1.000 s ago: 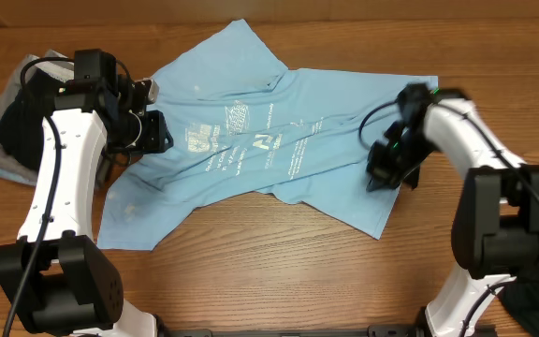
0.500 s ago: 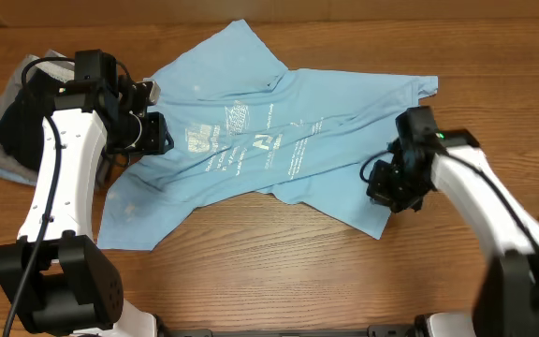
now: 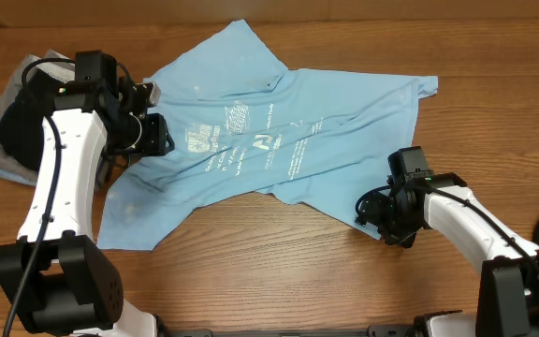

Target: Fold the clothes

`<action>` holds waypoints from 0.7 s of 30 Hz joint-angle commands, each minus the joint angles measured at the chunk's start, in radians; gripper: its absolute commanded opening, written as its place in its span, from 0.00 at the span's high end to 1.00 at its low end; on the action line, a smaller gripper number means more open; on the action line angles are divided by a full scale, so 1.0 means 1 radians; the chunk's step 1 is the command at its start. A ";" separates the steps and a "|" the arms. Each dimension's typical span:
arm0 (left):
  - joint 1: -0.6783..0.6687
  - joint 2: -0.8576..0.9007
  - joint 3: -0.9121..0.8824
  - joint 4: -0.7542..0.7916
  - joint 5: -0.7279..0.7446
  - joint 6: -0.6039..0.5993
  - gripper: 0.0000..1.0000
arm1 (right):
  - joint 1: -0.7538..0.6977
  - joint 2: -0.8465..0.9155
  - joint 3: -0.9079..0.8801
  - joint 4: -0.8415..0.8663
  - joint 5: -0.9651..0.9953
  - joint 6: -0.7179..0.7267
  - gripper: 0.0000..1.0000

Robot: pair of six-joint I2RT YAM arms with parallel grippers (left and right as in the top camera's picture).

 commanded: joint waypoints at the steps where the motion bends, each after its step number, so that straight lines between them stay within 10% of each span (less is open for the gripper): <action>1: -0.006 -0.018 0.020 0.000 -0.002 0.030 0.61 | -0.001 0.016 -0.012 0.009 0.023 0.017 0.38; 9: -0.006 -0.018 0.019 -0.001 -0.002 0.030 0.61 | -0.001 0.026 -0.011 -0.061 0.163 0.098 0.96; 21: -0.006 -0.018 0.019 0.000 -0.003 0.030 0.57 | -0.320 0.026 0.117 -0.271 0.436 0.299 0.95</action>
